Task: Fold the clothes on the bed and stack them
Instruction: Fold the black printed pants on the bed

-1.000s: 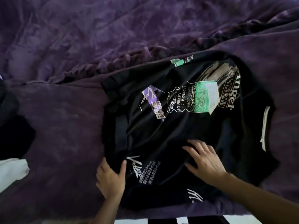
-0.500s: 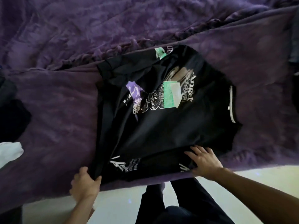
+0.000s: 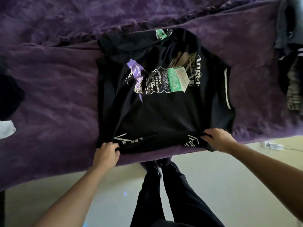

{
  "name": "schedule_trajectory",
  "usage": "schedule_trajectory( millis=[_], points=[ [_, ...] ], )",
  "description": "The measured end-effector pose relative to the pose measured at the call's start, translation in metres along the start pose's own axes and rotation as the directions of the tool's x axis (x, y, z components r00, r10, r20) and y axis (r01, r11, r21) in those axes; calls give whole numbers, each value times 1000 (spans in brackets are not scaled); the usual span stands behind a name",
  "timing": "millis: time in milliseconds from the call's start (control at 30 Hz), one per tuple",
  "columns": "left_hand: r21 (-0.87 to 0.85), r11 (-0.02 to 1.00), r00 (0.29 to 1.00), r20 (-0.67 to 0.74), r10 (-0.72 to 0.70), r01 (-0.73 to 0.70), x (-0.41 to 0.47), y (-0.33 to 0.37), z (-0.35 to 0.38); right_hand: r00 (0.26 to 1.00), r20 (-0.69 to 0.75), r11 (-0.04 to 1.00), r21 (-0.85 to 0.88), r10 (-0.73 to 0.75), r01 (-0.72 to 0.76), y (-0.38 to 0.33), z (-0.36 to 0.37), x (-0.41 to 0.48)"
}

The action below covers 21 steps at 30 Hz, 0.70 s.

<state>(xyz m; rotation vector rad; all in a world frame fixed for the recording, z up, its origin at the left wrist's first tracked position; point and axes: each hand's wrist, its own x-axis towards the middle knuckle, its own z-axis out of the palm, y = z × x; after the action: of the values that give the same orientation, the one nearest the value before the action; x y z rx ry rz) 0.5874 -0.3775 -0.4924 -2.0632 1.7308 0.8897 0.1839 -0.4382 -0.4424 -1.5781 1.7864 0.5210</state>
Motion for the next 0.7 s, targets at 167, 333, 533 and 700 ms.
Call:
schedule_trajectory(
  millis=[167,333,533,700],
  points=[
    [-289,955,991,-89,-98,69,18,-28,-56,994,-34,876,477,101,-72,-6,-28,13],
    [49,989,807,-572,144,-142,17,1,-68,901,-421,993,-6,102,-115,-16,-43,18],
    [109,990,980,-164,110,-93,20,33,19,963,-133,934,-307,-235,185,-22,20,37],
    [-455,884,972,-233,-2,-108,9,10,12,872,-418,967,-134,-252,216,10,53,40]
  ],
)
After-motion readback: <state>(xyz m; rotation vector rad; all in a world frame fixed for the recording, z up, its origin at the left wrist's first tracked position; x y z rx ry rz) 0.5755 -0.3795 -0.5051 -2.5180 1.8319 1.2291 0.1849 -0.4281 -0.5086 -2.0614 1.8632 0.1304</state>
